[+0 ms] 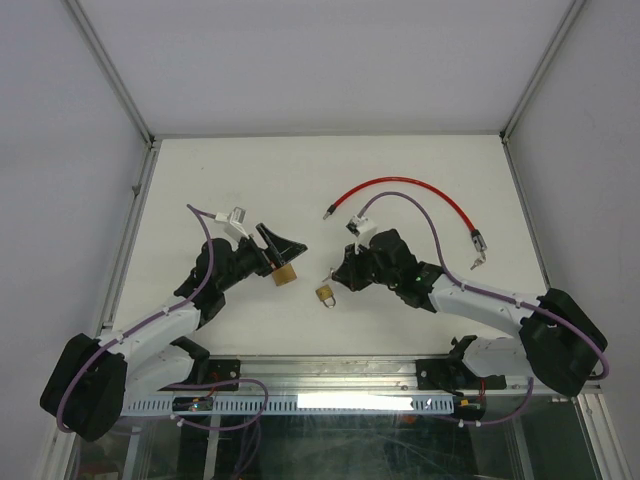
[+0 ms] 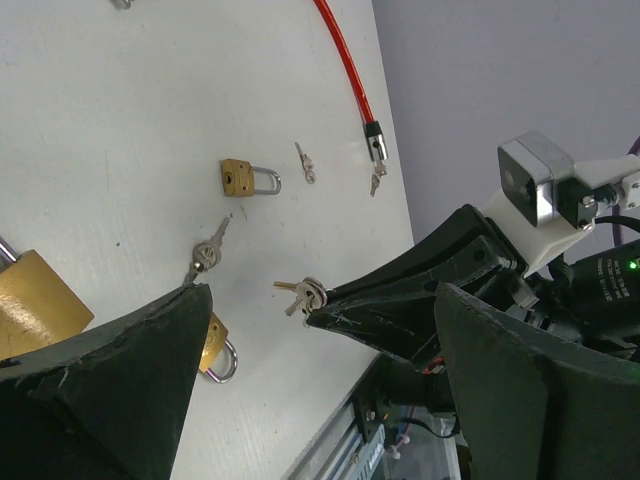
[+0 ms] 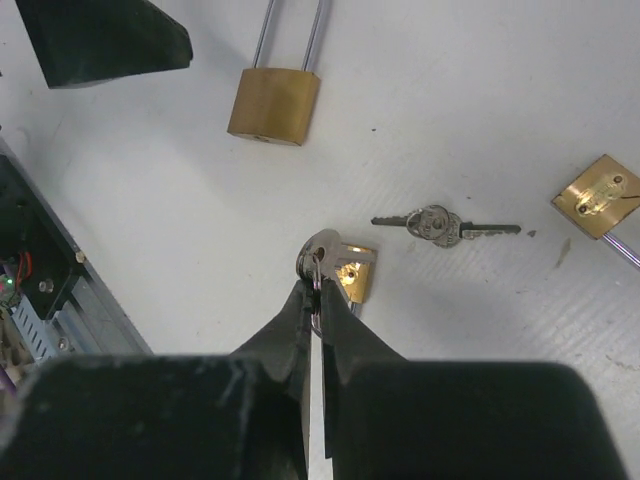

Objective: Unlock with the key
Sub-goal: Pick up the key from the center of the board, then place the key at the center of the board.

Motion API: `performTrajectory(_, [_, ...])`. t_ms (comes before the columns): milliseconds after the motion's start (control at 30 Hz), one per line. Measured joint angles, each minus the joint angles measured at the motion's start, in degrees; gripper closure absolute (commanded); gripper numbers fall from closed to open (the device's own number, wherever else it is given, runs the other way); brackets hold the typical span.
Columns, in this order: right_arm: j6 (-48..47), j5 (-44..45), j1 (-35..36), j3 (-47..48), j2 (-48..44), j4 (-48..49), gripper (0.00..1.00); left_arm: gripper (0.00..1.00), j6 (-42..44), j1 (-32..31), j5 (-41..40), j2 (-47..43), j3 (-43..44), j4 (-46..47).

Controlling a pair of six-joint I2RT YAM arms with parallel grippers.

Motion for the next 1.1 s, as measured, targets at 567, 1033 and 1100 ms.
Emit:
performTrajectory(567, [1.5,12.2,1.4,10.1,5.6,-26.7,1.0,0.02,2.0,0.0,-1.0,-1.1,0.0,-4.5])
performTrajectory(1033, [3.1,16.9,2.3,17.7,17.5,-37.4,0.58,0.01,5.5,0.0,-4.5,-4.8,0.0,-11.2])
performTrajectory(1100, [2.8,16.9,2.2,18.3,17.5,-38.0,0.58,0.01,5.7,0.0,-4.6,-4.8,0.0,-11.6])
